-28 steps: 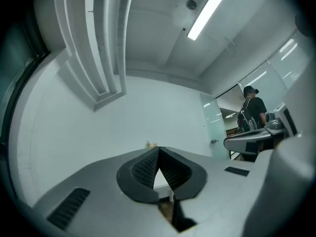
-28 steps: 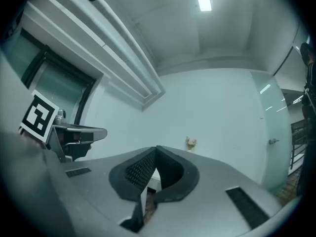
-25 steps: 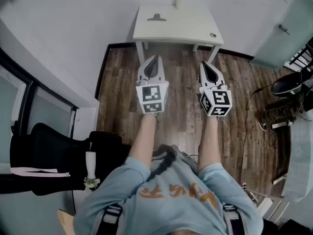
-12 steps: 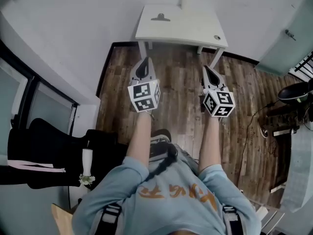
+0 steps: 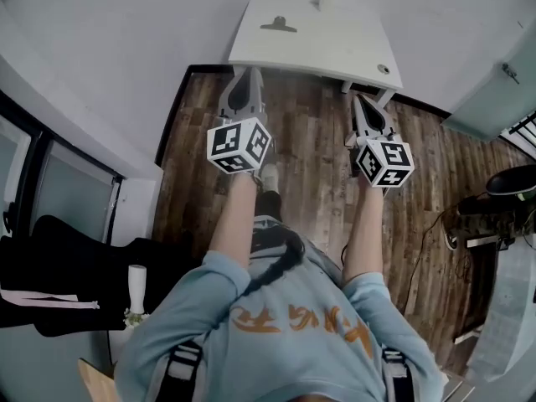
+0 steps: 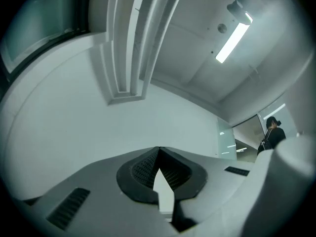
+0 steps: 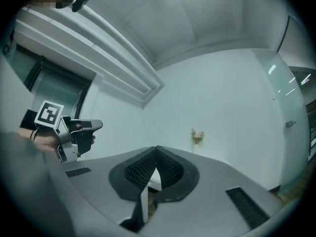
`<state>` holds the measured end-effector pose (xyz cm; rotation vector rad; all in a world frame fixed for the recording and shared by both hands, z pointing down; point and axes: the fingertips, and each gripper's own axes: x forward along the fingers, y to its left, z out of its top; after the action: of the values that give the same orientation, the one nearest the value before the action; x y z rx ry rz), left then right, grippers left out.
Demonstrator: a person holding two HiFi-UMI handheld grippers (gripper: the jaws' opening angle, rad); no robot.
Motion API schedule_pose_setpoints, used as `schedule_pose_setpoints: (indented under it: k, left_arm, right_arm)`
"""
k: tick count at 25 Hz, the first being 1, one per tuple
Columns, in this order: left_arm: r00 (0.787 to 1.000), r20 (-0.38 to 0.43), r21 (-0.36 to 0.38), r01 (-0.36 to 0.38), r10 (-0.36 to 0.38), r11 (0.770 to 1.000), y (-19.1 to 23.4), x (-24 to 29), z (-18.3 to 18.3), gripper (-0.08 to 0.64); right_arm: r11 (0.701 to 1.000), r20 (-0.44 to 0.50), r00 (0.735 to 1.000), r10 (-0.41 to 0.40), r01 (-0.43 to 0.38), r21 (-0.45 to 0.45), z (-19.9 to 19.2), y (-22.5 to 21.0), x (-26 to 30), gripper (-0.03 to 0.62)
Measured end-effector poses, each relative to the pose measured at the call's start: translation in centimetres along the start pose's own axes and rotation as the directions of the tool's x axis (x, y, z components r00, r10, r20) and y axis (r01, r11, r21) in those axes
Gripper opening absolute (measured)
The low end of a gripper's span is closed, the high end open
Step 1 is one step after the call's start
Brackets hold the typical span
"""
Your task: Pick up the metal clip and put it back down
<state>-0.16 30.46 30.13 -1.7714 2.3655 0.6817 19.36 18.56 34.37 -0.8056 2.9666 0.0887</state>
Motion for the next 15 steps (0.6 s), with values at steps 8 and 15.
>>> schedule_pose_setpoints:
  k: [8,15]
  left_arm:
    - [0.982,-0.188,0.111,0.043,-0.021,0.993,7.2,16.2,-8.9,0.018]
    - [0.906,-0.421,0.054,-0.024,0.044,0.998,17.7,29.4,-20.7,0.017]
  right_arm:
    - [0.997,0.065,0.998,-0.014,0.009,0.072,-3.9,-7.1,17.0,0.012]
    - [0.993,-0.161,0.987,0.023,-0.004,0.121,-11.9,-11.0,33.1,0.012]
